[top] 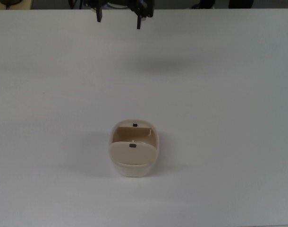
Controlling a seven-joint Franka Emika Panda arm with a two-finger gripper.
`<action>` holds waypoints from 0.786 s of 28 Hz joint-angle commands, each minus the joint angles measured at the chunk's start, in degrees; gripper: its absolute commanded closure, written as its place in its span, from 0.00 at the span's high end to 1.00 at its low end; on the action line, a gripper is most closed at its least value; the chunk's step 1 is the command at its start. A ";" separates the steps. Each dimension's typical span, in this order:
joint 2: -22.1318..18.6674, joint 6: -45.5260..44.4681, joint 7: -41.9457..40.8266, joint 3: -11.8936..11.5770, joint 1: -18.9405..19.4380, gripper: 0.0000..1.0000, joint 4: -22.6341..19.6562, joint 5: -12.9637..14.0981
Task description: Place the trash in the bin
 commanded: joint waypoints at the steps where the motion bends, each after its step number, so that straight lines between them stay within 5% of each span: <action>1: -0.11 -1.65 -2.92 -0.65 -0.61 1.00 0.12 0.71; 22: -0.20 -3.32 -4.43 -0.92 -1.58 1.00 0.12 0.53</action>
